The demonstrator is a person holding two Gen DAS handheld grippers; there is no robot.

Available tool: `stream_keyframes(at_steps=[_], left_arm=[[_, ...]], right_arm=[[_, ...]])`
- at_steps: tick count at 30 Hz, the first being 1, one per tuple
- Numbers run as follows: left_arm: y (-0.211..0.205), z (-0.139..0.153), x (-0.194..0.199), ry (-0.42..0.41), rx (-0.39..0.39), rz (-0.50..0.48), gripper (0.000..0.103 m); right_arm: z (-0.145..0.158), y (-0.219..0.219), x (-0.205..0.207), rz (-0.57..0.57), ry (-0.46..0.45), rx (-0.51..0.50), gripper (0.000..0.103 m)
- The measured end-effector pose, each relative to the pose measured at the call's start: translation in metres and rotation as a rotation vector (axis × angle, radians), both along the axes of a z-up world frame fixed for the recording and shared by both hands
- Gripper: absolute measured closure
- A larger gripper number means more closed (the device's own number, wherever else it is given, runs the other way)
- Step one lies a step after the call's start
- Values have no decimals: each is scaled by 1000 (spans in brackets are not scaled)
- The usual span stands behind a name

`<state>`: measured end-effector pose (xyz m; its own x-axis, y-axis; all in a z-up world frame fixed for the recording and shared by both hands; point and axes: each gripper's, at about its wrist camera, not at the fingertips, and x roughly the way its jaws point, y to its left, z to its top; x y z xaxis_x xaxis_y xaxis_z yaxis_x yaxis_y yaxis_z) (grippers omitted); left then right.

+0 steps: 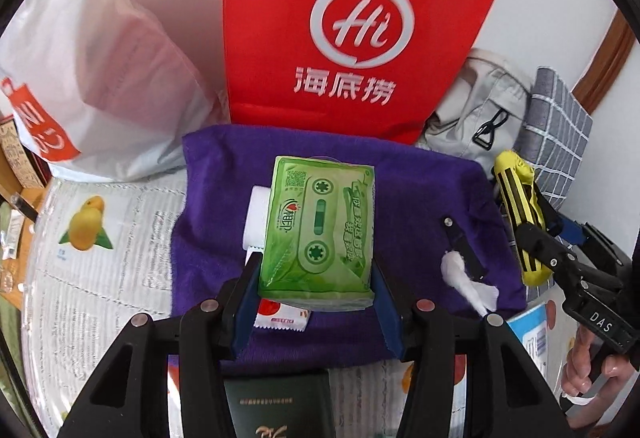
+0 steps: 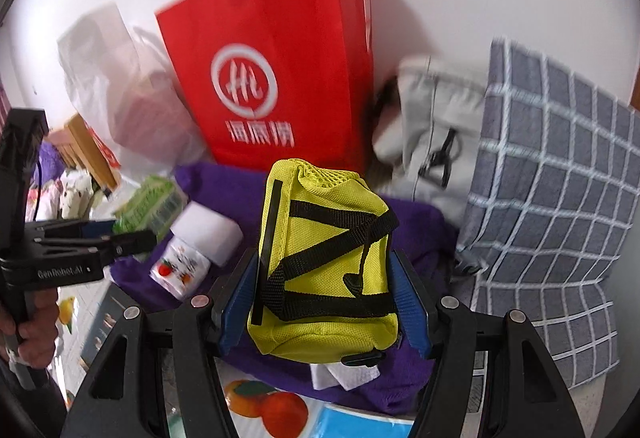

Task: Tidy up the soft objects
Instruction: 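Lower the green packet onto the sponge while the right gripper sets the yellow bag down, then reach the right gripper to the white glove and close on its cuff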

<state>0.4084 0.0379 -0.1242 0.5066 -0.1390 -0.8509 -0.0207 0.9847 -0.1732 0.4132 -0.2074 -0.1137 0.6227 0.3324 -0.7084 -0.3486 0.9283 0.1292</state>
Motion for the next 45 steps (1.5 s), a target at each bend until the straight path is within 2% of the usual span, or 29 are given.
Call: stream_keyframes(at_steps=[13, 22, 31, 33, 36, 38, 45], left_arm=[[-1, -32, 17, 106, -12, -32, 53], [-10, -45, 25, 138, 15, -35, 53], [-21, -54, 29, 185, 28, -51, 50], [-23, -53, 29, 179, 23, -59, 39], [-26, -48, 29, 159, 20, -57, 29], [-27, -45, 27, 153, 24, -53, 28], [-26, -26, 15, 115, 35, -39, 28]], right_arm=[[-47, -5, 35, -2, 148, 3, 39], [-61, 0, 40, -3, 204, -6, 38], [-62, 11, 41, 34, 213, -14, 33], [-62, 11, 41, 42, 216, -14, 32], [-57, 9, 39, 36, 200, -25, 27], [-53, 6, 38, 33, 185, -27, 21], [-34, -1, 29, 2, 139, -14, 20]])
